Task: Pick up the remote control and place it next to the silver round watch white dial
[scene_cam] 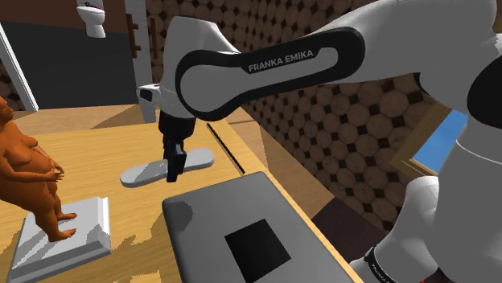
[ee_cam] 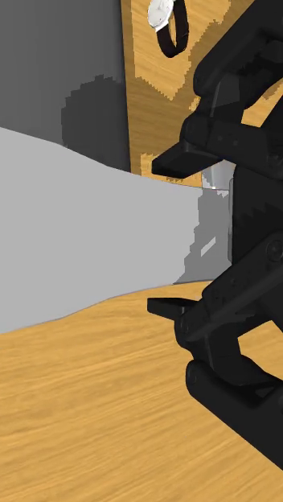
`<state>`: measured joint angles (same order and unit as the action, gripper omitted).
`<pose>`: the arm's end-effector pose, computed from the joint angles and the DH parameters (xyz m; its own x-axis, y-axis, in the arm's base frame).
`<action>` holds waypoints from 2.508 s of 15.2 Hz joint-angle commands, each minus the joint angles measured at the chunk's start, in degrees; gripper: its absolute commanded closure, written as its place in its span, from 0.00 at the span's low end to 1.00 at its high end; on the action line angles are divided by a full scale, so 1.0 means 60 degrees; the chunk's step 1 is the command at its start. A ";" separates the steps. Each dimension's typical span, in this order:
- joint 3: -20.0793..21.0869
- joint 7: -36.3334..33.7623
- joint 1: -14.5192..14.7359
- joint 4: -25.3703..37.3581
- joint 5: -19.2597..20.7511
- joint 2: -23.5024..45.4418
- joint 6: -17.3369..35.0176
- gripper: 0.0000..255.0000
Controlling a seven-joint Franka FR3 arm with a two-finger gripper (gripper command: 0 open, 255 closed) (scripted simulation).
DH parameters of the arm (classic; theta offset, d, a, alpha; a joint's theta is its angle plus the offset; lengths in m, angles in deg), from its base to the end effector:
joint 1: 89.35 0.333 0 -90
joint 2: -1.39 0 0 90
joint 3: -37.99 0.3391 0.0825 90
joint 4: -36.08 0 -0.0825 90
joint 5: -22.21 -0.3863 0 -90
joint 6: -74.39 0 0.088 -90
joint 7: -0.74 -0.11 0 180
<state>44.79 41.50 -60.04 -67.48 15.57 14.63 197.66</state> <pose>0.5169 0.3770 0.4456 0.2860 0.9435 0.1677 0.9580 -0.2855 -0.0273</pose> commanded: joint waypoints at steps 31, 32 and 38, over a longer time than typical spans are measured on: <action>0.0946 -0.6239 0.5116 0.8030 0.2244 0.5331 -0.2308 1.00; 0.0944 -0.6243 0.5103 0.7881 0.2245 0.5320 -0.2171 1.00; 0.0931 -0.6262 0.5046 0.7171 0.2265 0.5360 -0.1428 1.00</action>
<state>50.39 3.89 -29.65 -23.71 29.15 46.77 188.27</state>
